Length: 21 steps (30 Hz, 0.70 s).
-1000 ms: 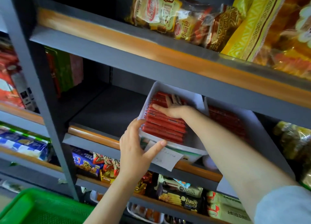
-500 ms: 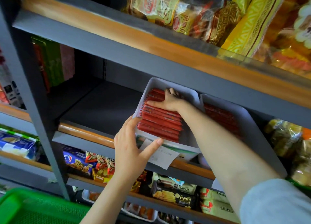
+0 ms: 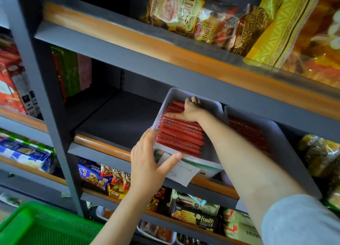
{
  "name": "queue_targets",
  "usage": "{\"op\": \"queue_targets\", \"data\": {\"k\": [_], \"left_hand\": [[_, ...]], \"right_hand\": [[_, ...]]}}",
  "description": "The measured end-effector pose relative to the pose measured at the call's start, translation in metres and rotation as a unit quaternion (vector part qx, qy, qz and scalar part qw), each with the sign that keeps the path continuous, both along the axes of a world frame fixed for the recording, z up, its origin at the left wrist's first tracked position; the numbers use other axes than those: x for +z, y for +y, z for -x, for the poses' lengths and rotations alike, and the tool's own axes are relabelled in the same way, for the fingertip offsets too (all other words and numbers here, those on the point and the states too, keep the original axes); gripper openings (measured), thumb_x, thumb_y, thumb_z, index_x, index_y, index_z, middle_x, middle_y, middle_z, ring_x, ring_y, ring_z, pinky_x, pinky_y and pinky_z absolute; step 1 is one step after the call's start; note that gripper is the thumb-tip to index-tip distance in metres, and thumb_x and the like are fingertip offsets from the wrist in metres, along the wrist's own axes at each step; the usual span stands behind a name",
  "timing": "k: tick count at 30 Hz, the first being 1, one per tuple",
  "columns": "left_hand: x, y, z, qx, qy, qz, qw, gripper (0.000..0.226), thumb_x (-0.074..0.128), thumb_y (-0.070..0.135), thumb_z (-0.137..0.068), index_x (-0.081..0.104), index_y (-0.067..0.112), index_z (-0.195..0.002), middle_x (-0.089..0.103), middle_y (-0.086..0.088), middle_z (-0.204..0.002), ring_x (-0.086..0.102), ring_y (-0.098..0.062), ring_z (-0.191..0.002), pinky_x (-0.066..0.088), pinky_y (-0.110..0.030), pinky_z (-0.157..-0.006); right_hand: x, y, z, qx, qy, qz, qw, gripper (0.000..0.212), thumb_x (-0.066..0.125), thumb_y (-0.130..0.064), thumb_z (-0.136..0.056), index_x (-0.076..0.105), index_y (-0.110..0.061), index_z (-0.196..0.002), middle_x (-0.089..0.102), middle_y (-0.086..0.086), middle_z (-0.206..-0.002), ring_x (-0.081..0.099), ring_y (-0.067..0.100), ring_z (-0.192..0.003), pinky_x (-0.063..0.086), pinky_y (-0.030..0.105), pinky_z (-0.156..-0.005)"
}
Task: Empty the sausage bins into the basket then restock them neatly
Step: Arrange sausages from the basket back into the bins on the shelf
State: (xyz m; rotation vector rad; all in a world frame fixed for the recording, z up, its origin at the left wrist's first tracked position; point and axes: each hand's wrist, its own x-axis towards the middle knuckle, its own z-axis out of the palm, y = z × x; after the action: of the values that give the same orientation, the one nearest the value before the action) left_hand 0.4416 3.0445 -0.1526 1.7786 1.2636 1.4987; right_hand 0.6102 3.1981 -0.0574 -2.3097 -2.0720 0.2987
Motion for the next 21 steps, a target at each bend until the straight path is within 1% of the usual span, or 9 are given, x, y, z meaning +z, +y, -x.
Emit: {"op": "queue_targets", "data": {"k": [2, 4, 7, 9, 12, 14, 16, 19, 21], "left_hand": [[-0.001, 0.000, 0.000, 0.000, 0.001, -0.001, 1.000, 0.061, 0.058, 0.075, -0.076, 0.021, 0.068, -0.124, 0.045, 0.019, -0.126, 0.028, 0.021, -0.116, 0.044, -0.049, -0.097], [0.000, -0.001, 0.000, -0.001, 0.000, -0.002, 1.000, 0.060, 0.056, 0.076, -0.076, 0.021, 0.069, -0.123, 0.044, 0.019, -0.126, 0.029, 0.021, -0.115, 0.044, -0.049, -0.097], [0.001, -0.001, 0.000, -0.001, 0.001, -0.004, 1.000, 0.059, 0.053, 0.080, -0.075, 0.021, 0.069, -0.123, 0.044, 0.021, -0.125, 0.029, 0.021, -0.113, 0.044, -0.049, -0.097], [0.000, -0.001, 0.000, -0.001, 0.002, -0.002, 1.000, 0.059, 0.052, 0.081, -0.075, 0.021, 0.068, -0.124, 0.043, 0.021, -0.126, 0.029, 0.021, -0.114, 0.044, -0.048, -0.097], [-0.001, 0.000, 0.000, 0.000, 0.003, 0.005, 1.000, 0.060, 0.051, 0.083, -0.074, 0.021, 0.068, -0.124, 0.043, 0.021, -0.129, 0.028, 0.021, -0.115, 0.044, -0.048, -0.097], [-0.002, 0.000, 0.001, 0.000, 0.002, 0.008, 1.000, 0.060, 0.053, 0.082, -0.074, 0.021, 0.068, -0.123, 0.044, 0.021, -0.128, 0.029, 0.021, -0.113, 0.043, -0.048, -0.098], [-0.001, -0.001, 0.001, -0.001, -0.001, 0.012, 1.000, 0.060, 0.055, 0.080, -0.075, 0.022, 0.066, -0.124, 0.047, 0.018, -0.126, 0.034, 0.015, -0.107, 0.043, -0.048, -0.097], [-0.001, -0.002, 0.001, -0.001, -0.010, 0.020, 1.000, 0.063, 0.060, 0.075, -0.077, 0.032, 0.052, -0.129, 0.048, 0.017, -0.124, 0.037, 0.002, -0.104, 0.043, -0.049, -0.097], [0.000, -0.003, 0.000, -0.005, -0.015, 0.029, 0.999, 0.065, 0.062, 0.072, -0.077, 0.034, 0.047, -0.131, 0.048, 0.017, -0.123, 0.037, -0.002, -0.105, 0.042, -0.049, -0.097]], "right_hand": [[0.000, -0.003, 0.001, -0.001, 0.008, -0.013, 1.000, 0.120, 0.063, -0.078, -0.070, 0.012, -0.007, -0.153, 0.025, 0.016, -0.157, 0.030, 0.034, -0.143, 0.030, 0.049, -0.114], [0.001, -0.006, 0.003, 0.005, 0.017, -0.044, 0.999, 0.109, 0.064, -0.073, -0.074, 0.022, -0.007, -0.150, 0.034, 0.016, -0.152, 0.038, 0.034, -0.138, 0.035, 0.048, -0.110], [0.002, -0.010, 0.007, 0.004, 0.012, -0.092, 0.996, 0.076, 0.053, -0.063, -0.090, 0.046, -0.006, -0.139, 0.049, 0.014, -0.137, 0.049, 0.031, -0.125, 0.038, 0.038, -0.098], [0.002, -0.012, 0.008, 0.008, -0.007, -0.099, 0.995, 0.052, 0.044, -0.047, -0.100, 0.055, -0.006, -0.130, 0.053, 0.014, -0.129, 0.053, 0.031, -0.119, 0.038, 0.035, -0.092], [0.003, -0.014, 0.004, 0.015, -0.017, -0.105, 0.994, 0.026, 0.045, -0.022, -0.102, 0.059, -0.010, -0.121, 0.055, 0.011, -0.124, 0.054, 0.029, -0.114, 0.038, 0.034, -0.088], [0.003, -0.014, 0.002, 0.020, -0.009, -0.106, 0.994, 0.020, 0.052, -0.015, -0.098, 0.060, -0.014, -0.117, 0.059, 0.009, -0.120, 0.056, 0.028, -0.107, 0.036, 0.031, -0.081], [0.003, -0.014, 0.000, 0.019, 0.043, -0.090, 0.995, 0.020, 0.064, -0.013, -0.093, 0.063, -0.013, -0.113, 0.063, 0.009, -0.115, 0.058, 0.023, -0.097, 0.038, 0.028, -0.077], [0.007, -0.026, 0.000, 0.047, 0.156, -0.072, 0.984, 0.029, 0.076, -0.008, -0.083, 0.066, -0.005, -0.110, 0.066, 0.009, -0.102, 0.056, 0.012, -0.076, 0.041, 0.013, -0.062], [0.011, -0.040, 0.002, 0.070, 0.219, -0.070, 0.971, 0.030, 0.078, -0.007, -0.080, 0.068, -0.004, -0.107, 0.064, 0.004, -0.091, 0.054, 0.004, -0.069, 0.041, 0.003, -0.057]]}}
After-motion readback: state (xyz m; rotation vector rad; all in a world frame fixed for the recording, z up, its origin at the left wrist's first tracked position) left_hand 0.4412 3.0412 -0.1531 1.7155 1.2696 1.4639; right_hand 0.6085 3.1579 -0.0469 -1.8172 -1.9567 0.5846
